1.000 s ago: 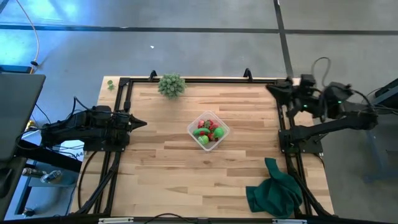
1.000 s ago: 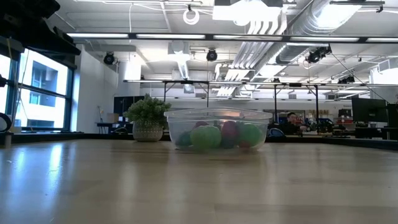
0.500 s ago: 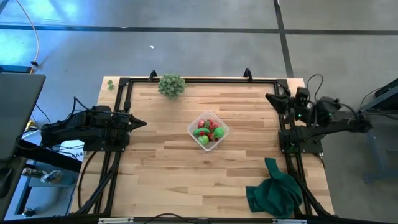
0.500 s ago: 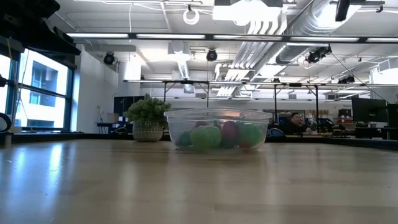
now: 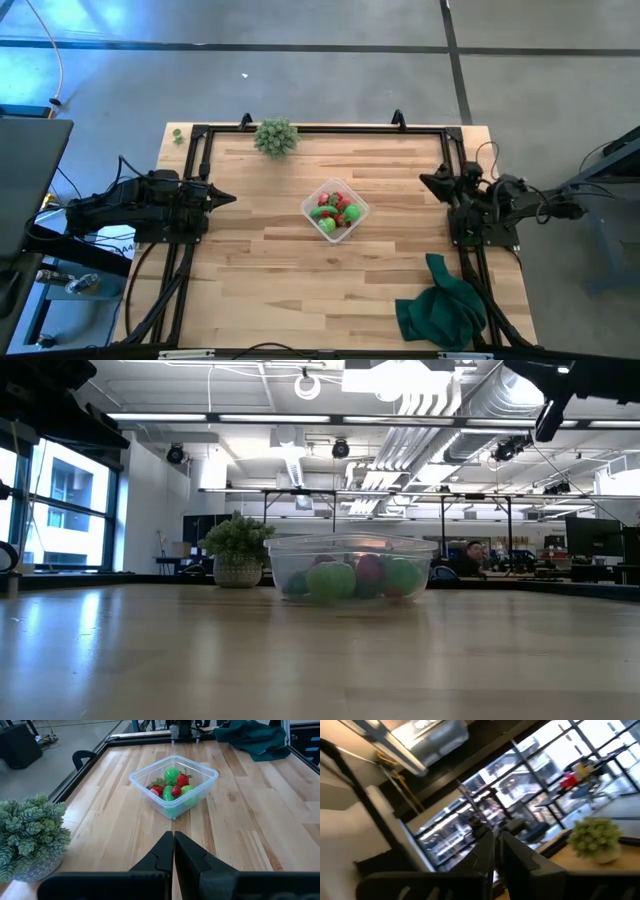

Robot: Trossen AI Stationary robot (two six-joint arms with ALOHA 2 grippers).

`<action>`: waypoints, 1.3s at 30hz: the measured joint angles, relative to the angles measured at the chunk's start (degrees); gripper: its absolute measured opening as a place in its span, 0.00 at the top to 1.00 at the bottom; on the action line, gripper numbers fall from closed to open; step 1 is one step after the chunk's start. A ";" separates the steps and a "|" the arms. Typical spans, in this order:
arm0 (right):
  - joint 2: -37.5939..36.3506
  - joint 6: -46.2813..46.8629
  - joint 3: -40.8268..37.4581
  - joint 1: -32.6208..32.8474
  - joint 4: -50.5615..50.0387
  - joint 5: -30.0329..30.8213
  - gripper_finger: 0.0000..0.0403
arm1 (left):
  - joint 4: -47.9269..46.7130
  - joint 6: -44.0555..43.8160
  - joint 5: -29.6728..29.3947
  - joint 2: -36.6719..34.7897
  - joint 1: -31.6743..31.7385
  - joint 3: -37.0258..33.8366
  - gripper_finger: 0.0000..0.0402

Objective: Pick and placing Produce into tupperware
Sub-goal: Return to Home Position

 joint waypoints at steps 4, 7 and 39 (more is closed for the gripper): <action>-0.26 1.48 -5.15 0.00 6.55 -2.98 0.94 | 0.00 0.01 0.00 0.00 0.00 0.00 0.99; -0.26 2.84 -7.74 0.01 8.71 -4.61 0.94 | 0.00 0.00 -0.01 0.00 0.00 0.00 0.99; 0.31 -14.86 -10.41 -0.05 -15.91 -0.21 0.94 | 0.00 0.00 -0.02 0.00 -0.01 0.00 0.99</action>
